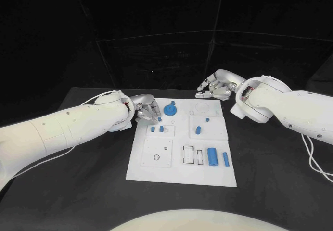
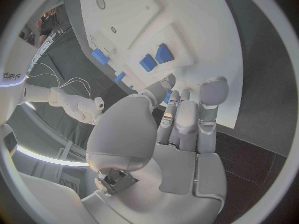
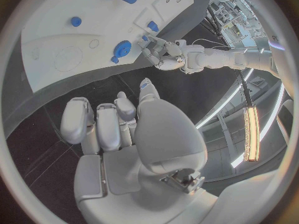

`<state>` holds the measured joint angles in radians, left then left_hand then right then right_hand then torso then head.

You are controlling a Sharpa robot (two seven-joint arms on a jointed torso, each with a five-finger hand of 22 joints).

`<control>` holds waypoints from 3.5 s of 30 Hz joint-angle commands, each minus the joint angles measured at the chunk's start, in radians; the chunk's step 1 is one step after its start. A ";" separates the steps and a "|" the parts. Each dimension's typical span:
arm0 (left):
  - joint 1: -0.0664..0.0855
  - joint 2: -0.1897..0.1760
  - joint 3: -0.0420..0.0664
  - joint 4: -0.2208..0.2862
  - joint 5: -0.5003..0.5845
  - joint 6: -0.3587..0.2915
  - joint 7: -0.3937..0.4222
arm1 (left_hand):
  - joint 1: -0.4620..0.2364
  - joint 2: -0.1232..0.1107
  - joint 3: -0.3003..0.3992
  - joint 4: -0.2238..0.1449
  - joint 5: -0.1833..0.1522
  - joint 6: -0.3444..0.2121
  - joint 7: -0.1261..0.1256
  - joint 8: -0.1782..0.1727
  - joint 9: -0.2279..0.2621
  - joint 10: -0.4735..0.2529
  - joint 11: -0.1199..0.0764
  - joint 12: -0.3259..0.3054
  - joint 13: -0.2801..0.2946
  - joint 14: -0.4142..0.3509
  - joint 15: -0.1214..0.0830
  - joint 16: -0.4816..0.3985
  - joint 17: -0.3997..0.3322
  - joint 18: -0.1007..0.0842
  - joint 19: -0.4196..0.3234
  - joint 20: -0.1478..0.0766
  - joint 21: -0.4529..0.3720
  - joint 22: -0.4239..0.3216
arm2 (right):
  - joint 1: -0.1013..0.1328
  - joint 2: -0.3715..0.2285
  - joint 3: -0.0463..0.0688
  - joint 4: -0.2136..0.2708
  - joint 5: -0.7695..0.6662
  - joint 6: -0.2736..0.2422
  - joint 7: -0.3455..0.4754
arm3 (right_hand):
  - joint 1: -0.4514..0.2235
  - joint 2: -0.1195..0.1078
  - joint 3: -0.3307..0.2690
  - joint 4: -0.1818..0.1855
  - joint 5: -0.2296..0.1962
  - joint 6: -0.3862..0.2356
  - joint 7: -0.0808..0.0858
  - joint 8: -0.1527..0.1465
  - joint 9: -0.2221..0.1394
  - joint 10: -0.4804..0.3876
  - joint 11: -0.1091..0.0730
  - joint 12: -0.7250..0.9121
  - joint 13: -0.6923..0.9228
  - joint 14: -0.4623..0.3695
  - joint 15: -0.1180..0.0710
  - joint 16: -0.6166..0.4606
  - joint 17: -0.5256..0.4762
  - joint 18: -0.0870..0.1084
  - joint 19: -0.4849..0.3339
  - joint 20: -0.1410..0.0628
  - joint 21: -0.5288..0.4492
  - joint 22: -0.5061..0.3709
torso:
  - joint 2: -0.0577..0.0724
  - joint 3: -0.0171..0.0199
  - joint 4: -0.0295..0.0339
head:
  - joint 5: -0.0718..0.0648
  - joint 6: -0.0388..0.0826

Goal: Assemble the parts on the task board

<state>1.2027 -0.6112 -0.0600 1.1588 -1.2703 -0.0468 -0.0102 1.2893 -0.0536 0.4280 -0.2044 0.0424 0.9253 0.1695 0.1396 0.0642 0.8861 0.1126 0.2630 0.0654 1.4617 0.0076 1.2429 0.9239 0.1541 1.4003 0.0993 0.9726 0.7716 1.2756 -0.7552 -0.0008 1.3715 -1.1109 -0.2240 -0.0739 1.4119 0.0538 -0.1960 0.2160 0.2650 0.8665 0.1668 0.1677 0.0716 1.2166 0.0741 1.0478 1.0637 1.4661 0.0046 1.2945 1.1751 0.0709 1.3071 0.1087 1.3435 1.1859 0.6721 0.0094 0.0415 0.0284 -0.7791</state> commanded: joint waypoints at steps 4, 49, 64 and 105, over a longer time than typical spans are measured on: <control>0.002 -0.035 0.003 0.009 0.096 -0.076 0.043 | 0.007 0.011 0.010 -0.003 0.006 0.011 0.002 0.001 0.004 0.027 0.000 0.020 0.006 0.001 0.004 0.005 -0.001 -0.010 -0.005 0.005 -0.006 -0.006 | 0.002 -0.005 0.000 -0.015 -0.091 0.019 -0.006 | 0.113 0.019 0.037 -0.050 -0.020 0.044 -0.014 0.021 0.003 -0.181 -0.012 -0.381 -0.326 -0.008 -0.019 -0.109 -0.125 0.033 -0.046 -0.012 -0.056 -0.077 | -0.001 -0.0003 0.0013 | -0.002 0.004; 0.002 -0.183 -0.005 0.148 1.185 -0.112 0.605 | -0.080 0.067 0.009 0.070 0.007 0.074 0.011 0.034 0.005 0.098 -0.002 0.084 0.002 -0.201 0.011 -0.232 -0.412 0.028 -0.163 0.016 -0.271 -0.269 | -0.129 -0.039 -0.003 0.047 -0.641 0.096 -0.054 | 0.229 -0.008 0.116 -0.059 -0.092 0.135 -0.019 -0.059 -0.003 -0.159 0.010 -0.836 -0.910 0.009 -0.009 -0.151 -0.168 0.034 -0.032 -0.004 -0.080 -0.089 | 0.001 -0.0010 -0.0001 | -0.068 0.027; 0.002 -0.181 -0.005 0.145 1.187 -0.117 0.584 | -0.083 0.068 0.006 0.074 0.006 0.073 0.011 0.034 0.005 0.097 -0.002 0.085 0.002 -0.205 0.012 -0.236 -0.418 0.028 -0.165 0.017 -0.276 -0.272 | -0.145 -0.017 -0.003 0.031 -0.632 0.127 -0.044 | 0.252 -0.017 0.262 -0.087 -0.141 0.204 -0.021 -0.063 -0.002 -0.062 0.002 -0.863 -0.979 0.020 -0.012 -0.105 -0.123 0.023 0.000 -0.009 -0.039 -0.032 | 0.001 -0.0001 -0.0015 | -0.065 0.022; 0.003 -0.186 -0.005 0.133 1.187 -0.150 0.582 | -0.076 0.062 -0.003 0.067 0.006 0.060 0.019 0.032 0.004 0.078 0.005 0.084 0.001 -0.221 0.016 -0.245 -0.431 0.028 -0.172 0.020 -0.294 -0.284 | -0.147 -0.103 0.004 0.156 -0.528 -0.107 -0.068 | 0.066 -0.120 0.646 -0.193 -0.188 0.247 -0.017 -0.094 -0.001 -0.009 0.003 -0.923 -0.996 0.023 -0.010 -0.061 -0.124 0.003 0.055 -0.006 0.042 0.081 | -0.001 -0.0010 -0.0003 | -0.064 0.040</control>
<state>1.2037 -0.7961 -0.0662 1.2910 -0.0895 -0.1860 0.5589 1.2172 0.0118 0.4309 -0.1381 0.0466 0.9897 0.1838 0.1676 0.0686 0.9702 0.1181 0.3445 0.0667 1.2488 0.0233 1.0040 0.4941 0.1690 1.2357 0.1211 0.6821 0.4893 1.1263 -0.8552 0.0007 1.5150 -1.6747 -0.2938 -0.1355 1.4866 -0.0656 0.4438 0.0247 0.0808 1.1039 0.1504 0.0771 0.0694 1.2028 0.0783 0.1303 0.0681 1.4668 -0.0018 1.2283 1.0499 0.0848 1.3567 0.1037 1.3822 1.2657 0.6704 0.0076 0.0426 -0.0376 -0.7385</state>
